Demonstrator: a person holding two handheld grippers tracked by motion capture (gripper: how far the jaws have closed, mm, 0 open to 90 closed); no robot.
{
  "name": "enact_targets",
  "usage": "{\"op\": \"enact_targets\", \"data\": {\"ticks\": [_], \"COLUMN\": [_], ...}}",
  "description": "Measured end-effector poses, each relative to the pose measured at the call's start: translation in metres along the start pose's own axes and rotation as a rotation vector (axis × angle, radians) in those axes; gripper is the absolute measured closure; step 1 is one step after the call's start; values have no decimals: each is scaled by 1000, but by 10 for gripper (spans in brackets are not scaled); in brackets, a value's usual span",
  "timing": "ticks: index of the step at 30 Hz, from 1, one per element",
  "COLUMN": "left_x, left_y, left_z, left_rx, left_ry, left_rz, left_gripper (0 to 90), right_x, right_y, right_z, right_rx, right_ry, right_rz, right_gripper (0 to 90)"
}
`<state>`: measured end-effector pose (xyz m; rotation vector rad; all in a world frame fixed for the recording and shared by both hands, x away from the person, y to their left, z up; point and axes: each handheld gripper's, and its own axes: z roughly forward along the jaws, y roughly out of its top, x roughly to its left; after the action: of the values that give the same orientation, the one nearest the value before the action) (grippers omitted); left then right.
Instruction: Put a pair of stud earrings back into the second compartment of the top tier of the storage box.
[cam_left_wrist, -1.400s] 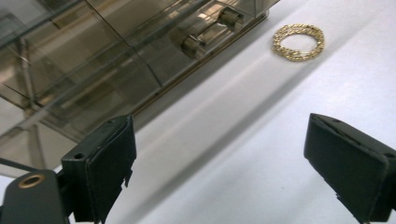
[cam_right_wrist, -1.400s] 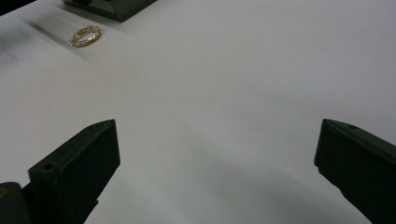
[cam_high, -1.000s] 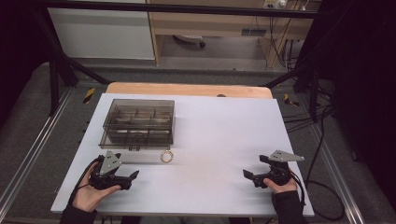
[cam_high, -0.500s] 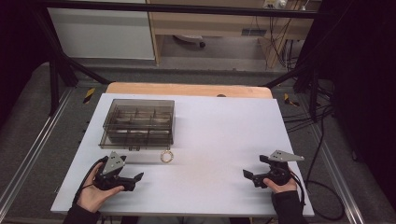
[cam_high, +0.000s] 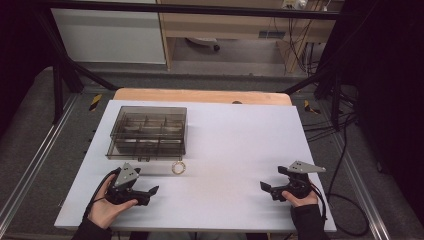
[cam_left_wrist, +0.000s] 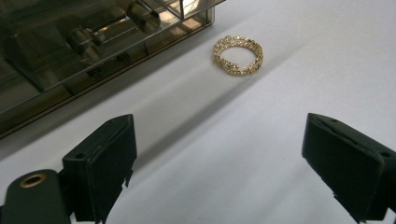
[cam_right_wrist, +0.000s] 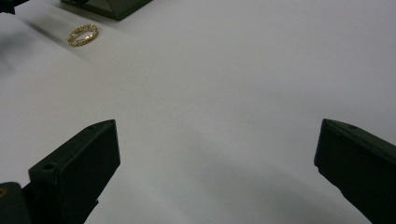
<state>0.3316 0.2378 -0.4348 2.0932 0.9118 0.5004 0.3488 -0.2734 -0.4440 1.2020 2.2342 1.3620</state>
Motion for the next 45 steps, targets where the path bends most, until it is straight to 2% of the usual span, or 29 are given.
{"op": "enact_targets", "data": {"ticks": [16,21,25,34,42,45], "left_x": [-13,-13,-14,-12,-15,-15], "left_y": [16,20,23,30,36,38], "left_z": [14,21,27,37,45,48], "left_rx": [19,22,30,25,33,26], "left_ry": [-45,-54,-49,-40,-19,-17], "left_rz": [-12,-37,-39,-94,-98,-113], "left_gripper": [119,144,171,236,308,352], "right_x": [0,0,0,0,0,0], "right_y": [0,0,0,0,0,0], "right_z": [0,0,0,0,0,0], "right_rx": [0,0,0,0,0,0], "right_ry": [0,1,1,1,1,1], "right_rz": [-6,-8,-3,-8,-8,-8], "right_gripper": [8,8,8,8,8,8]}}
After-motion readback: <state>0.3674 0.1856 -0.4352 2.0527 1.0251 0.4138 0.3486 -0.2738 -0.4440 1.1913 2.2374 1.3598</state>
